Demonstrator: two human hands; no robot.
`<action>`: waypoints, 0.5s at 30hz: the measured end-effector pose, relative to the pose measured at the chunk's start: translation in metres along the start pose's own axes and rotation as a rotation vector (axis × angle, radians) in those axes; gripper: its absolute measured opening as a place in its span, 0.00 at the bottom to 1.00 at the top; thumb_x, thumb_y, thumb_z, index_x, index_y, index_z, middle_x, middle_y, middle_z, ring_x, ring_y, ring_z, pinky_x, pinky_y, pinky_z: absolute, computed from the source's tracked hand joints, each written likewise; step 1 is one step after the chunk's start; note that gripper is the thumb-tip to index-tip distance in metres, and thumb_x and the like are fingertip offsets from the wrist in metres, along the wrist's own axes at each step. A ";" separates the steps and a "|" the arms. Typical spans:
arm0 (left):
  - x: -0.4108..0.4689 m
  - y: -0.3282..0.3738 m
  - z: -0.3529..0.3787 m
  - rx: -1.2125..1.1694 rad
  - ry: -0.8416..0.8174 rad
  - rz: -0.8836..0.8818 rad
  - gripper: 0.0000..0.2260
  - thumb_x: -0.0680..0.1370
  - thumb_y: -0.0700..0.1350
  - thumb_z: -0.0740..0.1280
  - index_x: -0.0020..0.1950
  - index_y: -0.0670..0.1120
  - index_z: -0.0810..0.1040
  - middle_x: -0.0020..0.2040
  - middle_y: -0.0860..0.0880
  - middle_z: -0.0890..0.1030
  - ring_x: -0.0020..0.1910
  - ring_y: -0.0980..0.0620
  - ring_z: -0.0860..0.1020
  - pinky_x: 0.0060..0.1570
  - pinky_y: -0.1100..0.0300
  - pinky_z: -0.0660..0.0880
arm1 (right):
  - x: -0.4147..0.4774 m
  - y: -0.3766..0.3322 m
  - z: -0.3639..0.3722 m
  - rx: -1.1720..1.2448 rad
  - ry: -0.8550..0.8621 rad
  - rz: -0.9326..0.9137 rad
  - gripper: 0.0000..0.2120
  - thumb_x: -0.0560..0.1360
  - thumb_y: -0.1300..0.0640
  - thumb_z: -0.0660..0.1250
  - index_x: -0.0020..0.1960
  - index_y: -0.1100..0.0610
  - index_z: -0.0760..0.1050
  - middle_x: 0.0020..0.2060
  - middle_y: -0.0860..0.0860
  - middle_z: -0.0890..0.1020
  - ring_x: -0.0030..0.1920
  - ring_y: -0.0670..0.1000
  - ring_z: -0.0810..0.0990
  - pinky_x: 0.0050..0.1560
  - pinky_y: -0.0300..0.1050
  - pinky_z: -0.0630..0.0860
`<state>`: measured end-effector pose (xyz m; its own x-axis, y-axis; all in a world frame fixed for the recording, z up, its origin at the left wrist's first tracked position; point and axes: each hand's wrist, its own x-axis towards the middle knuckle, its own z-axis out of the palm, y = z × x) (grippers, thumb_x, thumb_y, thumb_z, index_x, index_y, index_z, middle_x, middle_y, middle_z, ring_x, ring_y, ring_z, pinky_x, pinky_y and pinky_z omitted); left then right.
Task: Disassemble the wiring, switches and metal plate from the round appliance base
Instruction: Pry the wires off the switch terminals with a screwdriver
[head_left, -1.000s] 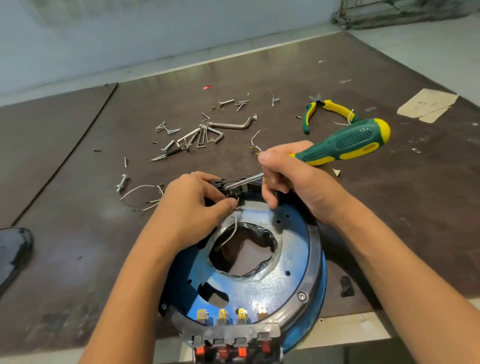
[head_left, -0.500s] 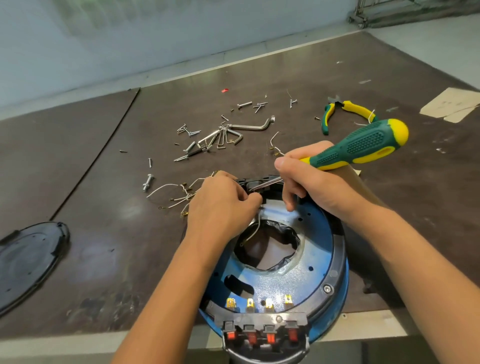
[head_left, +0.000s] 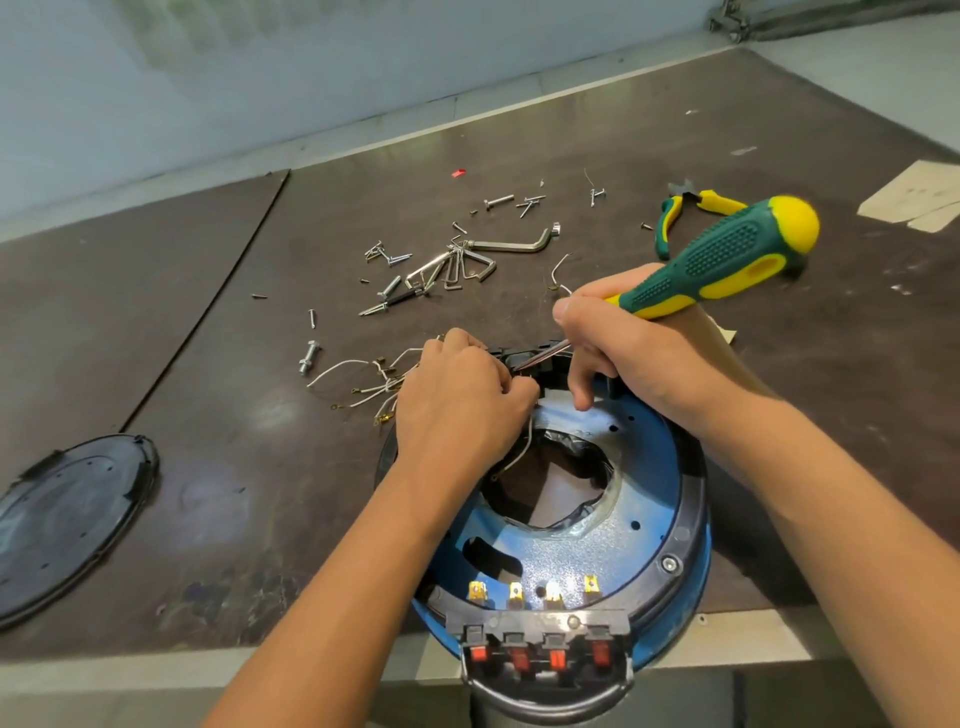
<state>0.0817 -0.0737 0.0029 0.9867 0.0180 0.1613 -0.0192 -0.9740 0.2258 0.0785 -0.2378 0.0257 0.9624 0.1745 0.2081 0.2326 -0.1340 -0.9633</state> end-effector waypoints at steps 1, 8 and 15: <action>0.000 0.000 0.001 0.005 -0.003 0.004 0.15 0.75 0.54 0.63 0.32 0.49 0.78 0.49 0.53 0.70 0.49 0.51 0.67 0.37 0.56 0.60 | 0.000 -0.001 0.001 0.011 0.006 0.015 0.24 0.77 0.54 0.63 0.23 0.51 0.63 0.18 0.48 0.70 0.35 0.69 0.79 0.43 0.47 0.71; 0.002 -0.001 0.003 0.045 -0.032 0.053 0.15 0.77 0.54 0.61 0.37 0.48 0.80 0.50 0.53 0.68 0.48 0.52 0.63 0.44 0.55 0.62 | 0.013 0.003 0.009 0.172 0.069 0.113 0.21 0.71 0.55 0.64 0.21 0.52 0.65 0.19 0.46 0.66 0.22 0.55 0.71 0.35 0.47 0.68; 0.002 0.000 0.001 0.056 -0.035 0.060 0.15 0.78 0.54 0.61 0.40 0.48 0.83 0.52 0.53 0.70 0.49 0.52 0.66 0.43 0.55 0.62 | 0.023 0.014 0.007 0.419 0.055 0.122 0.22 0.73 0.59 0.66 0.22 0.49 0.68 0.23 0.45 0.64 0.20 0.48 0.62 0.25 0.43 0.69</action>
<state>0.0835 -0.0737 0.0021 0.9891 -0.0474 0.1393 -0.0701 -0.9841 0.1630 0.1029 -0.2284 0.0154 0.9879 0.1285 0.0867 0.0509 0.2592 -0.9645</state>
